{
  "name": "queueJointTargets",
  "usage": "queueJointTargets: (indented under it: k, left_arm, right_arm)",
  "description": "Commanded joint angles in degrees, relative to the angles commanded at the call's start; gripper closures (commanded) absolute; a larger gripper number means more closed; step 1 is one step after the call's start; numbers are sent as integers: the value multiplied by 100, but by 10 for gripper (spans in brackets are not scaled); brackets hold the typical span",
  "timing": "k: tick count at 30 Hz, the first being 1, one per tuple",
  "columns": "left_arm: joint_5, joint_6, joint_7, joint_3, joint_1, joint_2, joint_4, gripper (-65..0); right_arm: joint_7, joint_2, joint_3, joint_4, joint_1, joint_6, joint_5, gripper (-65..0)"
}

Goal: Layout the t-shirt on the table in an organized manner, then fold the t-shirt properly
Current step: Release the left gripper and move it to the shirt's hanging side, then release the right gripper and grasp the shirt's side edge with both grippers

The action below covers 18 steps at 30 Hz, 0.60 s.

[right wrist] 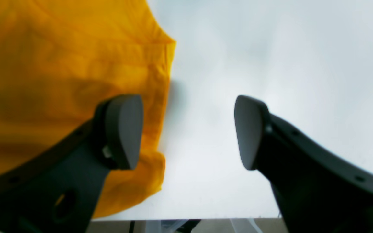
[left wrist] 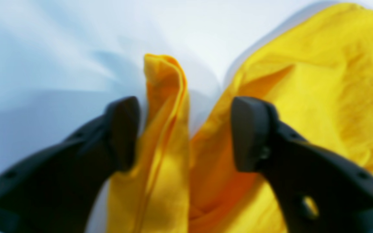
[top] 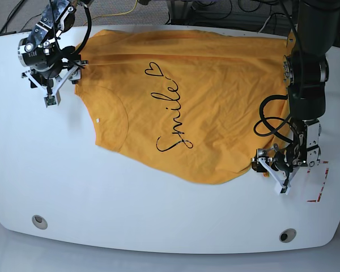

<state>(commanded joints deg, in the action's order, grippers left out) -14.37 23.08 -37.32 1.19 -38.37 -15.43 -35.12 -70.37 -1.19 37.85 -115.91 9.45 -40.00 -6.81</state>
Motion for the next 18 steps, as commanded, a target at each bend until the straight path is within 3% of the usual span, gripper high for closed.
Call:
queueJointTargets:
  k: [2, 4, 10, 15, 18]
  left_arm:
    - [0, 0, -9, 0, 0, 0, 0, -106]
    - [0, 9, -26, 0, 0, 0, 0, -46]
    - [-35, 18, -35, 18, 0, -79, -9, -39]
    - [-44, 44, -70, 35, 0, -123, -18, -38]
    - [-44, 281, -193, 79, 0, -132, -176, -36]
  right_arm:
    - [0, 0, 0, 9, -141, 0, 26, -415]
    - [0, -26, 0, 26, -264, 0, 35, -419]
    - [0, -132, 0, 281, -985, 0, 44, -423]
    - [44, -316, -9, 1292, -1987, 0, 44, -423]
    - [229, -475, -35, 2057, -2444, 0, 44, -423]
